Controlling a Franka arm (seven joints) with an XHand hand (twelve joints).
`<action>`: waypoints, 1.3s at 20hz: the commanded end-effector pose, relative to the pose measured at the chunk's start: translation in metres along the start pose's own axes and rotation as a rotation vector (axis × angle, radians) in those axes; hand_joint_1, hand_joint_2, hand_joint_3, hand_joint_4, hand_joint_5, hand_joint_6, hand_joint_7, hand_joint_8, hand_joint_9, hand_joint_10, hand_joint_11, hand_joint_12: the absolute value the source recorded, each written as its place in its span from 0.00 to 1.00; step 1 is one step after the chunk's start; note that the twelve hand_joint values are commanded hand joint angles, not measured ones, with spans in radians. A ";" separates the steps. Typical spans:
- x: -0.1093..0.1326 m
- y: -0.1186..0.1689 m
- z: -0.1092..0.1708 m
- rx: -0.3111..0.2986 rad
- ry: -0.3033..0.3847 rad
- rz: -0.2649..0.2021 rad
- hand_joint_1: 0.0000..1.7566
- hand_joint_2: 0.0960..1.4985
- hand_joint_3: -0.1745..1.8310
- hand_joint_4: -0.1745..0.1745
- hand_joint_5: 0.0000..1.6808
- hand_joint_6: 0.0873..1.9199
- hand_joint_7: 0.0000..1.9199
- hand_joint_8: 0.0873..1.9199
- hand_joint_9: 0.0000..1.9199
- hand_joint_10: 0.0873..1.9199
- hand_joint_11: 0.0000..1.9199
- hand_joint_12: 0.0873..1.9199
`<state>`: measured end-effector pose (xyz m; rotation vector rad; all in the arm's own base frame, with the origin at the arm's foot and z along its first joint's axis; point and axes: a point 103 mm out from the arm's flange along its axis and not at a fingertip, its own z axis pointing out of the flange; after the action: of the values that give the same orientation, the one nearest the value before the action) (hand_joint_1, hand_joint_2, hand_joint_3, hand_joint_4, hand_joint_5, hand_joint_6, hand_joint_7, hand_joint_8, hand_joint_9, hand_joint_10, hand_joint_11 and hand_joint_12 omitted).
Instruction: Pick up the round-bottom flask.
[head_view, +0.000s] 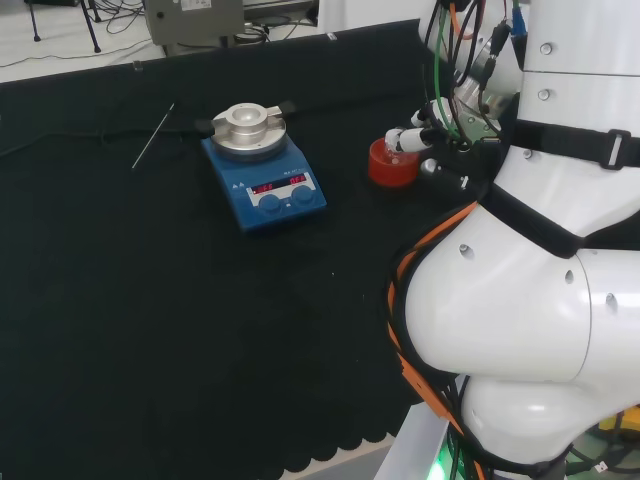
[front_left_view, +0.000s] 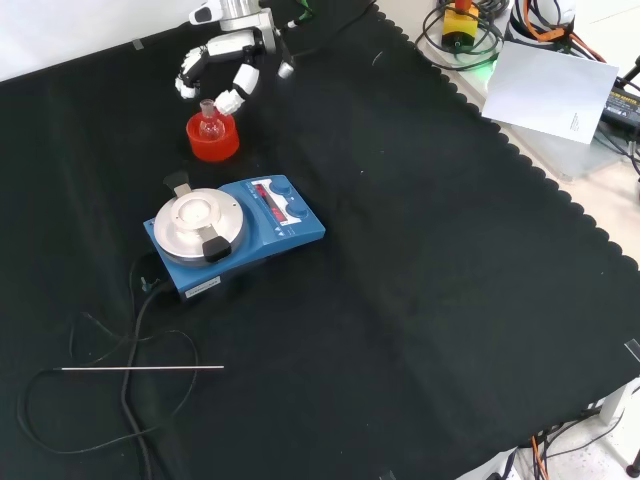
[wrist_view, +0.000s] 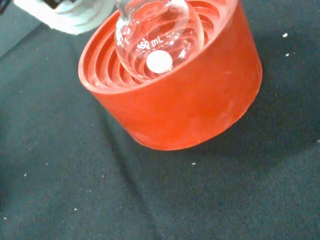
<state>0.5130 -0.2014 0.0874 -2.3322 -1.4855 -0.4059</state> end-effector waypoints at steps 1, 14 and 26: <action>0.006 0.000 0.005 0.002 0.000 -0.017 0.45 0.40 0.33 0.33 0.39 0.36 0.23 0.32 0.31 0.31 0.07 0.70; 0.012 0.001 0.007 -0.020 -0.006 -0.016 0.48 0.44 0.35 0.35 0.53 0.39 0.26 0.32 0.34 0.31 0.10 0.70; 0.012 0.003 0.005 -0.022 -0.002 -0.018 0.49 0.44 0.36 0.33 0.51 0.39 0.26 0.31 0.35 0.30 0.11 0.69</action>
<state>0.5200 -0.1904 0.0866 -2.3407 -1.5109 -0.4299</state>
